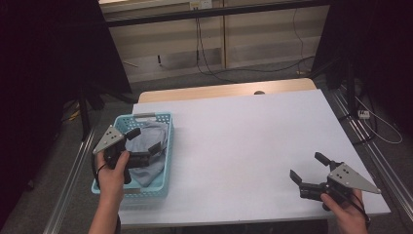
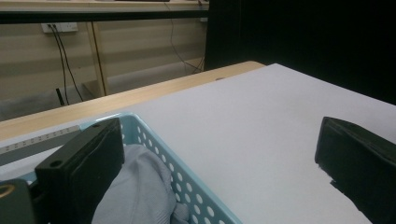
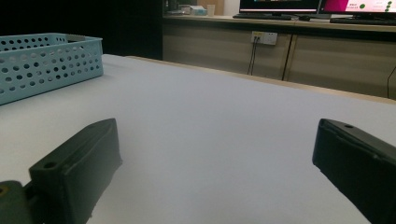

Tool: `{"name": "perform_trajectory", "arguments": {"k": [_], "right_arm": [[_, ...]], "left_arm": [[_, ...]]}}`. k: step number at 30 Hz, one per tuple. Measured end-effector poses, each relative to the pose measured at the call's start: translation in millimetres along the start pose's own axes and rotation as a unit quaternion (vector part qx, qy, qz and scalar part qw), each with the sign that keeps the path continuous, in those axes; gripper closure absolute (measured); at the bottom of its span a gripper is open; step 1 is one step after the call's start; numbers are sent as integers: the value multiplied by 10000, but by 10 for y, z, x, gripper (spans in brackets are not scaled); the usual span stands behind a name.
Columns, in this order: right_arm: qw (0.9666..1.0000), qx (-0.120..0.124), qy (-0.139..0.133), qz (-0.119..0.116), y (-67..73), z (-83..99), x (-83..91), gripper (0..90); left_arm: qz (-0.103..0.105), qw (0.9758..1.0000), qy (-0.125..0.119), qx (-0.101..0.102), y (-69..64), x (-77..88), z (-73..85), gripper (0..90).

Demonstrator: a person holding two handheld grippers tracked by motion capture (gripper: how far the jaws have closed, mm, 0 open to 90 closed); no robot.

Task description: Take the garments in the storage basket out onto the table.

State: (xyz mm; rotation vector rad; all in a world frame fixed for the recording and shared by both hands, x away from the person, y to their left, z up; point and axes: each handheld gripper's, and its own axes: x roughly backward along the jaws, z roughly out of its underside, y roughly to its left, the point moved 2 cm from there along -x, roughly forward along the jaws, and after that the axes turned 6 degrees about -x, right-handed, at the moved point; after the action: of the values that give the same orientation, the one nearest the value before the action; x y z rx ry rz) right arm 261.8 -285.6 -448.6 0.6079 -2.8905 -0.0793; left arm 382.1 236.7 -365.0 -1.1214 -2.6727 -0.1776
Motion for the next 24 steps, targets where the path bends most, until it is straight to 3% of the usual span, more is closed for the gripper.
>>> {"name": "perform_trajectory", "arguments": {"k": [14,24], "right_arm": [[10000,10,-3,-46,7,0,4,4],[10000,15,4,-55,9,2,4,4]], "left_arm": [[-23,9998,185,-12,104,-95,8,18],[-67,9995,313,55,250,-173,77,20]]}}
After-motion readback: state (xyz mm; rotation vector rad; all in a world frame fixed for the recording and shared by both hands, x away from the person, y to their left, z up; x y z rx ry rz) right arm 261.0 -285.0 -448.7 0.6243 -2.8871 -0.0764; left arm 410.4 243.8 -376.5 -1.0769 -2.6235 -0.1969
